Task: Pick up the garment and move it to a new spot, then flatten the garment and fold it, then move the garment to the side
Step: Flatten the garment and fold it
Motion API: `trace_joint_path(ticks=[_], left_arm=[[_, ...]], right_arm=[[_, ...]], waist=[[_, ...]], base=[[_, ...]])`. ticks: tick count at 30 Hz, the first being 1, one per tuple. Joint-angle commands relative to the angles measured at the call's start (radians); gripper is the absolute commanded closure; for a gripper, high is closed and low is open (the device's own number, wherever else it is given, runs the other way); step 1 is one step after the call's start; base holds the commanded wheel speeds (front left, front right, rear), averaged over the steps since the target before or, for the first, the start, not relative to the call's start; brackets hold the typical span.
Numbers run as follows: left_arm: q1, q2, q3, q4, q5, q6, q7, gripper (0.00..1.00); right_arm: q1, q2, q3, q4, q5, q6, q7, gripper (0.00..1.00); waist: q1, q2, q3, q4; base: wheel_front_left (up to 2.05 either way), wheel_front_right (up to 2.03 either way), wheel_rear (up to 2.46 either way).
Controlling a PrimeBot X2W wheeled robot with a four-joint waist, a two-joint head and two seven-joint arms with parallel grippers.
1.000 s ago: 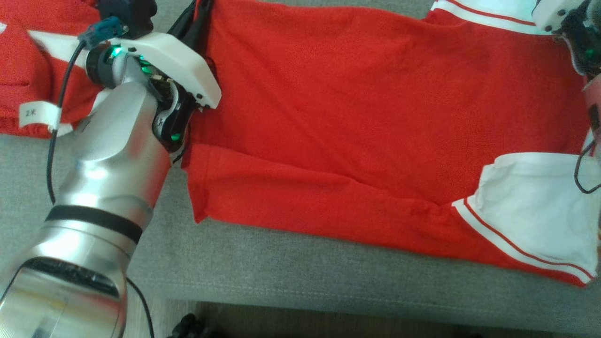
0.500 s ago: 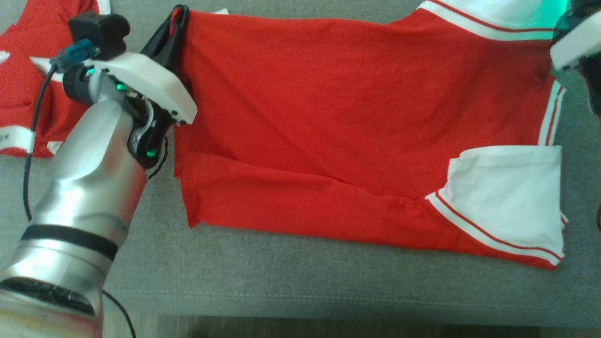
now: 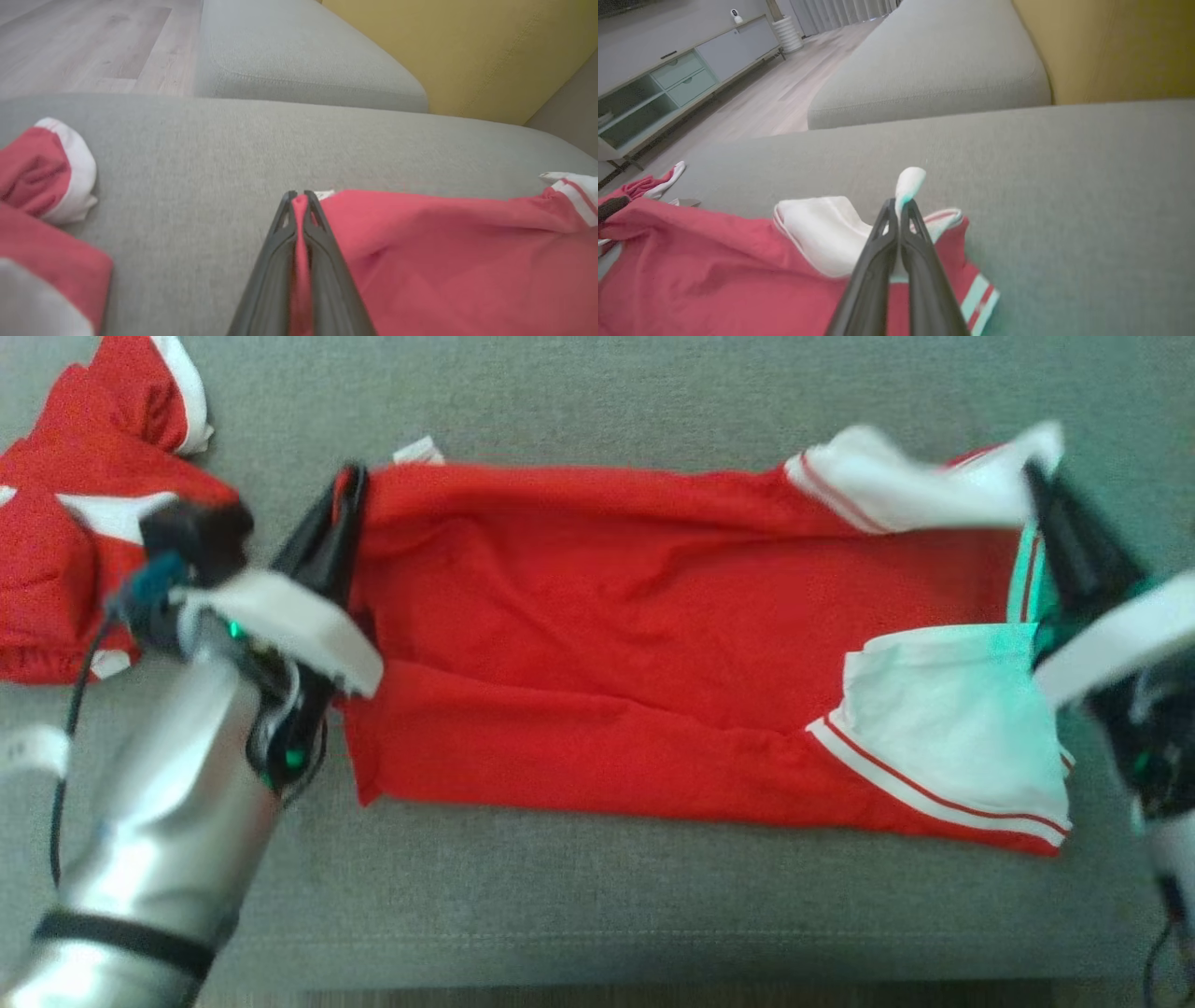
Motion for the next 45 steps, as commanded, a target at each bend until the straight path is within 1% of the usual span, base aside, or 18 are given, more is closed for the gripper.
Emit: trace_joint_path(ticks=[1, 9, 18, 19, 20, 21, 25, 28, 31, 32, 35, 38, 40, 41, 45], left_arm=[[0.004, 0.048, 0.042, -0.035, -0.011, 0.007, -0.012, 1.00], [0.166, 0.082, 0.069, -0.144, -0.070, 0.057, 0.012, 1.00], [0.268, 0.111, 0.092, -0.237, -0.119, 0.100, 0.050, 1.00], [0.276, 0.113, 0.094, -0.244, -0.125, 0.106, 0.056, 0.80], [0.283, 0.114, 0.095, -0.248, -0.128, 0.112, 0.061, 0.48], [0.291, 0.114, 0.094, -0.252, -0.132, 0.115, 0.069, 0.00], [0.332, 0.117, 0.096, -0.275, -0.137, 0.135, 0.064, 0.00], [0.370, 0.125, 0.104, -0.299, -0.121, 0.161, 0.037, 0.00], [0.414, 0.132, 0.117, -0.347, -0.084, 0.205, 0.010, 0.00], [0.428, 0.135, 0.125, -0.368, -0.064, 0.225, 0.002, 0.00], [0.466, 0.134, 0.157, -0.455, -0.004, 0.284, -0.009, 0.00], [0.492, 0.123, 0.194, -0.554, 0.060, 0.324, -0.012, 0.00], [0.509, 0.114, 0.215, -0.610, 0.102, 0.338, -0.012, 0.00], [0.509, 0.114, 0.215, -0.610, 0.102, 0.338, -0.012, 0.00], [0.536, 0.099, 0.232, -0.682, 0.159, 0.347, -0.012, 0.00]], right_arm=[[0.023, -0.005, 0.003, -0.047, 0.003, -0.001, 0.009, 1.00], [0.221, 0.059, -0.077, -0.140, 0.008, -0.001, 0.027, 1.00], [0.382, 0.131, -0.153, -0.220, -0.018, -0.001, 0.058, 1.00], [0.394, 0.138, -0.156, -0.225, -0.022, -0.001, 0.062, 0.52], [0.405, 0.143, -0.159, -0.229, -0.029, -0.001, 0.065, 0.00], [0.416, 0.150, -0.163, -0.232, -0.036, -0.001, 0.068, 0.00], [0.464, 0.177, -0.180, -0.255, -0.068, -0.001, 0.076, 0.00], [0.497, 0.203, -0.198, -0.288, -0.106, -0.001, 0.066, 0.00], [0.517, 0.229, -0.223, -0.336, -0.155, -0.001, 0.040, 0.00], [0.518, 0.237, -0.237, -0.355, -0.184, -0.001, 0.026, 0.00], [0.504, 0.280, -0.282, -0.411, -0.266, -0.001, -0.013, 0.00], [0.482, 0.309, -0.298, -0.450, -0.339, -0.001, -0.023, 0.00], [0.467, 0.320, -0.296, -0.463, -0.375, -0.001, -0.021, 0.00], [0.467, 0.320, -0.296, -0.463, -0.375, -0.001, -0.021, 0.00], [0.452, 0.337, -0.285, -0.478, -0.420, -0.001, -0.012, 0.00]], waist=[[0.0001, 0.0000, -0.009, -0.006], [0.0001, 0.0000, -0.030, -0.016], [0.0001, 0.0000, -0.036, -0.021], [0.0001, 0.0000, -0.036, -0.022], [0.0001, 0.0000, -0.037, -0.023], [0.0001, 0.0000, -0.038, -0.023], [0.0001, 0.0000, -0.051, -0.029], [0.0001, 0.0000, -0.065, -0.036], [0.0001, 0.0000, -0.082, -0.044], [0.0001, 0.0000, -0.088, -0.046], [0.0001, 0.0000, -0.104, -0.048], [0.0001, 0.0000, -0.121, -0.045], [0.0001, 0.0000, -0.132, -0.043], [0.0001, 0.0000, -0.132, -0.043], [0.0001, 0.0000, -0.154, -0.040]], base=[[0.00, 0.00, 0.00], [0.00, 0.00, 0.00], [0.00, 0.00, 0.00], [0.00, 0.00, 0.00], [0.00, 0.00, 0.00], [0.00, 0.00, 0.00], [0.00, 0.00, 0.00], [0.00, 0.00, 0.00], [0.00, 0.00, 0.00], [0.00, 0.00, 0.00], [0.00, 0.00, 0.00], [0.00, 0.00, 0.00], [0.00, 0.00, 0.00], [0.00, 0.00, 0.00], [0.00, 0.00, 0.00]])
